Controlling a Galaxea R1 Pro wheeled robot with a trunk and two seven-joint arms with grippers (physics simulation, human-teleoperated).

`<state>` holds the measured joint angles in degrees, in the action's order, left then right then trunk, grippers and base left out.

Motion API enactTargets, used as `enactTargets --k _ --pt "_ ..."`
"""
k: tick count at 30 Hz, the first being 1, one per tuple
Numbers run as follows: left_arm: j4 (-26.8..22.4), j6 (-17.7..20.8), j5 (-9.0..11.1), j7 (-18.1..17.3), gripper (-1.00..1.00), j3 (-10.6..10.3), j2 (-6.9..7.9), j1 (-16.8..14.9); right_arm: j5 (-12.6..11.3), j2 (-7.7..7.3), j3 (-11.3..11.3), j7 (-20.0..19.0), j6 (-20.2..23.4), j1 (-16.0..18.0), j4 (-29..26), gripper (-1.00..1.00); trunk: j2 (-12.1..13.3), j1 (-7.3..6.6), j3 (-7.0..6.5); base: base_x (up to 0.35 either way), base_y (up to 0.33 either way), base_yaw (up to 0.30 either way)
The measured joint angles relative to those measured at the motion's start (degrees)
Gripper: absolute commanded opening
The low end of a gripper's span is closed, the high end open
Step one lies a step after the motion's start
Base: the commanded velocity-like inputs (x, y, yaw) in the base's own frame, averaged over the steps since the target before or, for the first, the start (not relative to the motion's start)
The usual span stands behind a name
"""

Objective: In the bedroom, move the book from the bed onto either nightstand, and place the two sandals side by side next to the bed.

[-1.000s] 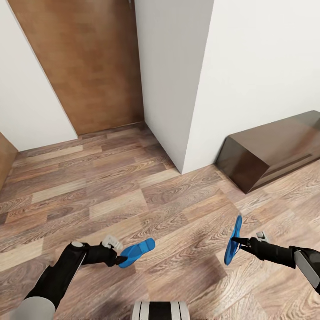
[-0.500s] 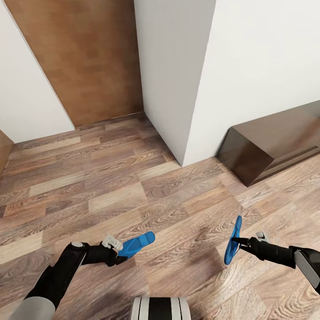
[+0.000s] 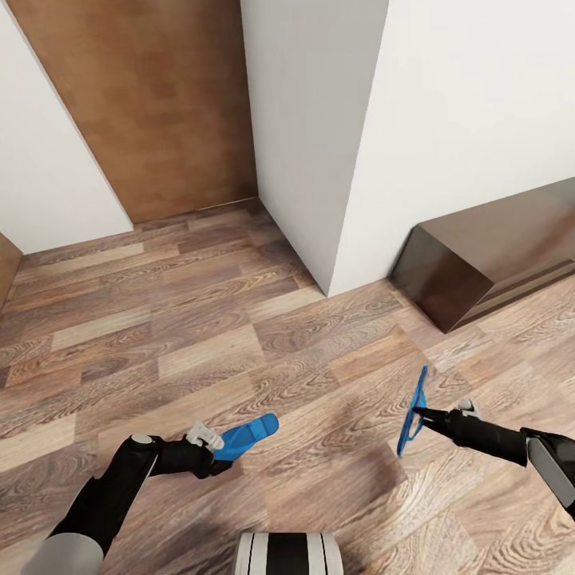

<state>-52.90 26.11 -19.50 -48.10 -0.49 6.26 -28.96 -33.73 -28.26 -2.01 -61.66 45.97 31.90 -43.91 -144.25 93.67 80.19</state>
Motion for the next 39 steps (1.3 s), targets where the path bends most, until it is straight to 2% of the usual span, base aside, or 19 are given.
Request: enactTargets --k 1,2,4,7,10,12,14,16,30,39 --pt "0.00 0.00 -0.01 0.00 1.00 0.00 -0.15 -0.01 -0.24 -0.06 -0.01 -1.43 -0.01 -0.01 -0.04 -1.00 0.00 0.00 0.00 0.000 0.000 0.000" --pt "0.00 0.00 -0.02 0.00 1.00 0.01 -0.55 0.00 -2.35 -0.71 -0.12 -5.55 1.33 0.02 -0.20 -1.00 0.00 0.00 0.00 0.000 0.000 0.000" --pt "-0.01 0.00 -0.04 0.00 1.00 0.01 -0.79 -0.01 -3.81 -1.93 -0.11 -7.83 2.28 0.00 -0.18 -1.00 0.00 0.00 0.00 0.000 0.000 0.000" --pt "-0.01 0.00 -0.03 0.00 1.00 0.01 -0.89 -0.01 -7.04 -3.01 -0.09 -8.78 2.72 -0.01 -0.02 -1.00 0.00 0.00 0.00 0.000 0.000 0.000" --pt "-0.01 0.02 -0.02 0.00 1.00 0.01 -1.29 -0.03 -13.29 -4.84 0.09 -11.14 2.85 0.00 0.45 -1.00 0.00 0.00 0.00 0.000 0.000 0.000" --pt "-0.01 0.05 -0.02 0.00 1.00 0.01 -1.44 0.00 -15.33 -5.48 0.21 -13.04 2.81 0.00 0.86 -1.00 0.00 0.00 0.00 0.000 0.000 0.000" --pt "-0.01 0.07 -0.04 0.00 1.00 0.01 -1.52 -0.02 -16.27 -5.96 0.35 -14.17 2.77 -0.02 1.12 -1.00 0.00 0.00 0.00 0.000 0.000 0.000" --pt "0.00 0.08 -0.04 0.00 1.00 0.01 -1.57 -0.01 -16.52 -6.09 0.43 -14.50 2.74 -0.02 1.22 -1.00 0.00 0.00 0.00 0.000 0.000 0.000" --pt "0.00 0.08 -0.01 0.00 1.00 0.01 -1.56 -0.03 -16.46 -6.19 0.49 -14.72 2.56 -0.03 1.21 -1.00 -0.18 0.37 3.10 0.000 0.000 0.000" --pt "0.00 0.09 0.04 0.00 1.00 0.01 -1.62 0.00 -16.28 -6.17 0.41 -14.72 2.45 -0.02 1.14 -1.00 -0.19 0.36 3.11 0.000 0.000 0.000"
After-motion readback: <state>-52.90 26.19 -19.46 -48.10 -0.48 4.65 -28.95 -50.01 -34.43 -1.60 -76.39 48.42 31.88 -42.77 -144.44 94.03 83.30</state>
